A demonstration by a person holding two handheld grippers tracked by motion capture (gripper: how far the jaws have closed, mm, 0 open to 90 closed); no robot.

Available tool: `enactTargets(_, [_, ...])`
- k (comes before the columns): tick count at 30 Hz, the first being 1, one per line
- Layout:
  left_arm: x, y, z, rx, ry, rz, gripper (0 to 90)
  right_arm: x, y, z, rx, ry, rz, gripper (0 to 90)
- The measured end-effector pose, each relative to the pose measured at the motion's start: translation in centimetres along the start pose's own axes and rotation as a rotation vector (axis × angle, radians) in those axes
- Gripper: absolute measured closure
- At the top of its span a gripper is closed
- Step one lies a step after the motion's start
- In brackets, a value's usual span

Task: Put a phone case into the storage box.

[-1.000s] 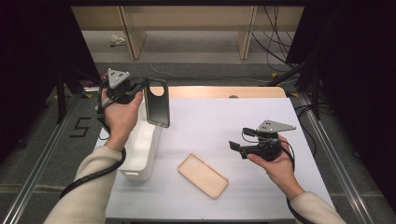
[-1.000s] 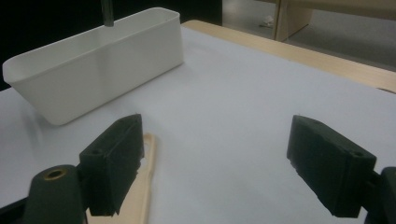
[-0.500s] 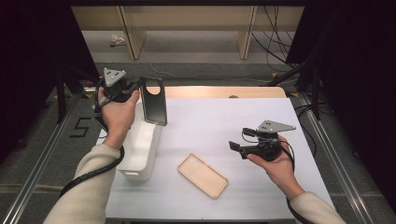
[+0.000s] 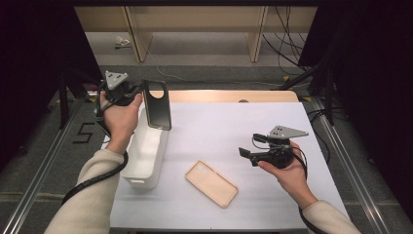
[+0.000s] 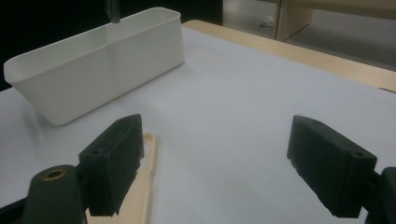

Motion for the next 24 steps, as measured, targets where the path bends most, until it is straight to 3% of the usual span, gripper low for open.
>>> enactTargets(24, [-1.6,0.3,-0.9,-0.007,0.054,-0.015,88.8,0.0,0.0,-0.1,0.001,0.003,0.002,19.4])
Point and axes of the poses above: each handheld gripper's, and its own axes: z roughly backward along the jaws, y roughly out of its top, x roughly to its right, the point moved 10 cm from there along -z, roughly forward along the jaws, and after that the axes turned 1 degree about z, right-handed, at the moved point
